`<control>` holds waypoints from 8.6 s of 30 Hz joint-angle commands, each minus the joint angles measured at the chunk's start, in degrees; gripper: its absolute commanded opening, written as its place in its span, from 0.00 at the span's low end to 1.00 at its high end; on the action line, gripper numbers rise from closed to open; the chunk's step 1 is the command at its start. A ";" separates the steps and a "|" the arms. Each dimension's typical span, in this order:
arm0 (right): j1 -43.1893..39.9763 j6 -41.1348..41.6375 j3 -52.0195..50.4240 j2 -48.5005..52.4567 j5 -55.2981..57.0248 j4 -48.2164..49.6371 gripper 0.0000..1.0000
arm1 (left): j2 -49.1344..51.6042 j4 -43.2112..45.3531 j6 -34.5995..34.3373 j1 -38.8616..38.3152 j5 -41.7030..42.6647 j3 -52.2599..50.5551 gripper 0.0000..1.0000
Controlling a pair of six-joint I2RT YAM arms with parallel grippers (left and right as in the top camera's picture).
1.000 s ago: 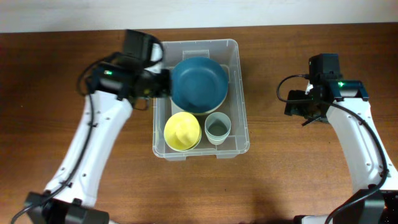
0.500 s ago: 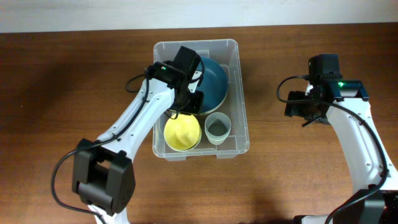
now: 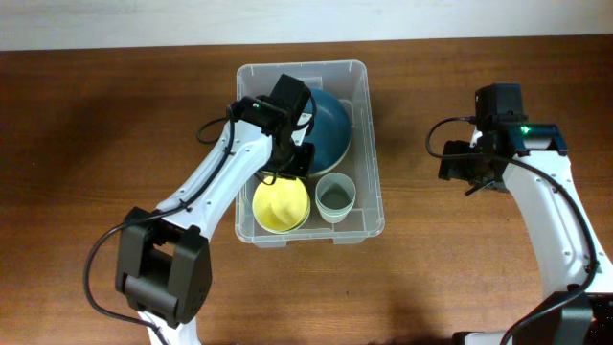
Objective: Pack container
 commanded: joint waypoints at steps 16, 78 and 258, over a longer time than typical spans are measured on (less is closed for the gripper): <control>0.15 -0.81 1.97 0.20 2.62 0.87 0.80 | -4.39 -4.15 2.29 2.67 -10.60 12.37 0.06; 6.60 -2.14 -30.75 -60.39 4.76 12.20 0.99 | -74.90 8.13 9.88 32.85 -11.21 -49.83 0.99; 4.28 -17.79 -75.23 -88.94 -5.60 55.87 0.99 | -111.89 57.20 27.26 29.11 -3.26 -94.47 0.99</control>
